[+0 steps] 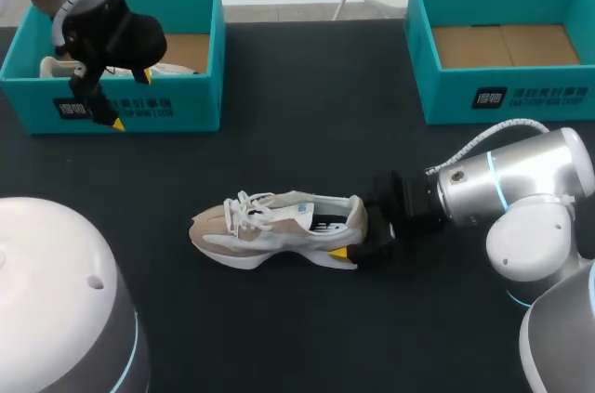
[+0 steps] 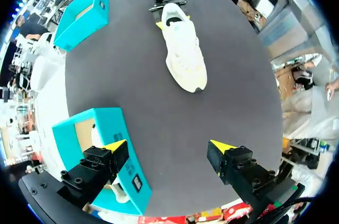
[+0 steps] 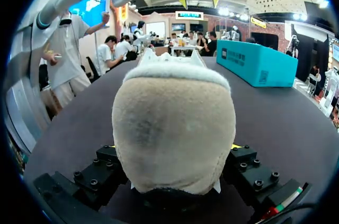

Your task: Take the shoe out of the shoebox, open the shoe tongue, remove and reinsert the insole, then place the shoe into the shoebox

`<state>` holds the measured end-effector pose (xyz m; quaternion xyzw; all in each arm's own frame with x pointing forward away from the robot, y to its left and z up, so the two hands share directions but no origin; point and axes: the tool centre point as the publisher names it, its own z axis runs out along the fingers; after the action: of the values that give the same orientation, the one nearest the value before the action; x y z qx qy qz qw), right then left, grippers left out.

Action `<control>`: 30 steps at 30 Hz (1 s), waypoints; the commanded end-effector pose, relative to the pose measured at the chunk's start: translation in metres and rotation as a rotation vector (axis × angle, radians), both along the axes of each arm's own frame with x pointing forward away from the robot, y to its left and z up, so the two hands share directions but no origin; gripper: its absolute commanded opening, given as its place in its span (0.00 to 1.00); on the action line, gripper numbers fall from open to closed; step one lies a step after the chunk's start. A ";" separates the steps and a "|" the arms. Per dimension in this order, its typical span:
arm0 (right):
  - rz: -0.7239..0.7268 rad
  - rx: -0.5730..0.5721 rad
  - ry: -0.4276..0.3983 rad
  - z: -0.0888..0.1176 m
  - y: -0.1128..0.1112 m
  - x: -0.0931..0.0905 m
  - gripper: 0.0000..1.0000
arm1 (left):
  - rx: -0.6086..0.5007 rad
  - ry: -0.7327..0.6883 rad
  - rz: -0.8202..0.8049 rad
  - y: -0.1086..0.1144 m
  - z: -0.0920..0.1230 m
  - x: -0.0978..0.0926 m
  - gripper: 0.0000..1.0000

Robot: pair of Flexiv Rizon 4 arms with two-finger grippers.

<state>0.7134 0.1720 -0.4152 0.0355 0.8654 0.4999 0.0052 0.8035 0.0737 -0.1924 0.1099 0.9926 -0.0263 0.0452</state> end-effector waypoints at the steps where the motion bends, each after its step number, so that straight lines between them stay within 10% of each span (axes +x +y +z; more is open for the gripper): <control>1: -0.002 -0.005 0.000 -0.003 0.005 0.001 0.00 | -0.045 -0.020 0.228 0.001 -0.003 -0.004 1.00; 14: -0.002 -0.005 0.000 -0.003 0.005 0.001 0.00 | -0.052 -0.017 1.028 -0.075 -0.027 -0.048 1.00; 30: -0.002 -0.005 0.000 -0.003 0.005 0.001 0.00 | -0.059 -0.010 1.076 -0.078 -0.029 -0.048 1.00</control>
<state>0.7133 0.1719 -0.4152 0.0354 0.8654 0.4998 0.0051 0.7551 0.0015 -0.2192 -0.3891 0.9187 -0.0280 0.0610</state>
